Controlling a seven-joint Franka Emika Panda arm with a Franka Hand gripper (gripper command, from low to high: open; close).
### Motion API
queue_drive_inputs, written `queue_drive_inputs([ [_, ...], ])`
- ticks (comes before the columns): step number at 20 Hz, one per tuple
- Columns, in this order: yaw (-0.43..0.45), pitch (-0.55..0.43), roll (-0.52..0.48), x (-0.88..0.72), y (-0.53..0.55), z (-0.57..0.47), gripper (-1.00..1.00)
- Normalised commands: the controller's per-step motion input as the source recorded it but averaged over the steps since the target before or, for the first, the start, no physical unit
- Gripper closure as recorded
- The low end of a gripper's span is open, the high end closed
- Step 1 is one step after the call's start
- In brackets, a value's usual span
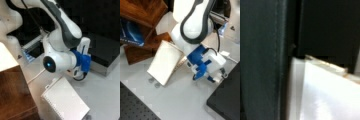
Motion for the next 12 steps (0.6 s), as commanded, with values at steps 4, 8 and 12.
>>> queue_drive_inputs([
  [4,0.052,-0.1,0.1,0.16,-0.03,-0.12,1.0],
  [8,0.048,-0.106,0.106,0.16,-0.01,-0.1,1.0],
  [12,0.037,-0.095,0.103,0.15,0.0,-0.06,1.0],
])
